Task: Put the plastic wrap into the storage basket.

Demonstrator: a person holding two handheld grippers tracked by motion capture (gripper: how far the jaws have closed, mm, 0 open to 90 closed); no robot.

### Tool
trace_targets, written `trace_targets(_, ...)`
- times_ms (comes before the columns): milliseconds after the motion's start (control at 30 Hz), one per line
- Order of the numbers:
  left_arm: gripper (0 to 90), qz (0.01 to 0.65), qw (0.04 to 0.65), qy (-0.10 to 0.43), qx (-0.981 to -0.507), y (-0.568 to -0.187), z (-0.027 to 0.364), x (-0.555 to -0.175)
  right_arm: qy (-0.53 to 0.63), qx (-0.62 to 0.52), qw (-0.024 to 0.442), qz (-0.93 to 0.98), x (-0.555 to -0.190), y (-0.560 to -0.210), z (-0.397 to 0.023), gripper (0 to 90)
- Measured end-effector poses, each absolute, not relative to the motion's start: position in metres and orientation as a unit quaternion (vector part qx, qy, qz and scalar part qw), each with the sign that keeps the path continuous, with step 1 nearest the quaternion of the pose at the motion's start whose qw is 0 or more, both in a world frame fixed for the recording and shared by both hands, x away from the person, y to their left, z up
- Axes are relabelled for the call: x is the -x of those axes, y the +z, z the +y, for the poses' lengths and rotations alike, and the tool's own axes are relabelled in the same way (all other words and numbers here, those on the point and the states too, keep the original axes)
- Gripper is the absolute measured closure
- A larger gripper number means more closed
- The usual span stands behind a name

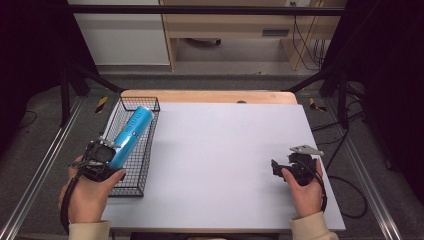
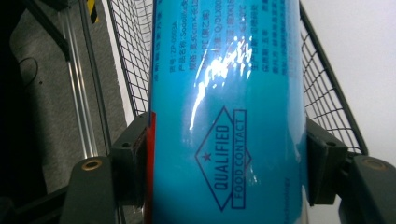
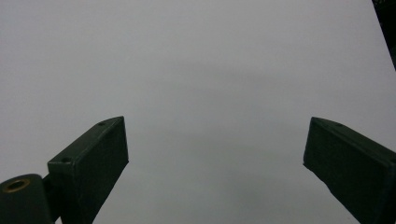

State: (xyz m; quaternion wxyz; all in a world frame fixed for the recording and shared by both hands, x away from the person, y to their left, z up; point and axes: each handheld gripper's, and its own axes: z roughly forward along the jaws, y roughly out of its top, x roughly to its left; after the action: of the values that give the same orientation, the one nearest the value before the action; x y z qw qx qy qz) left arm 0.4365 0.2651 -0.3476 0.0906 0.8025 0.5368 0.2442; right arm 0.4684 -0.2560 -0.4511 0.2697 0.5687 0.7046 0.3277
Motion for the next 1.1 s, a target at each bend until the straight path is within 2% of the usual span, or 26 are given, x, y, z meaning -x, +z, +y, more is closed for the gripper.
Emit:
trace_targets(567,31.9,0.554,0.074,0.232,-0.796,-0.357,0.271,-0.449,0.333,-0.558,0.265,0.712,-0.470,-0.451,-0.253,7.3)
trace_targets(1100,31.9,0.559,0.027,0.229,-0.796,-0.365,0.270,-0.454,0.331,-0.553,0.262,0.718,-0.472,-0.452,-0.250,7.4)
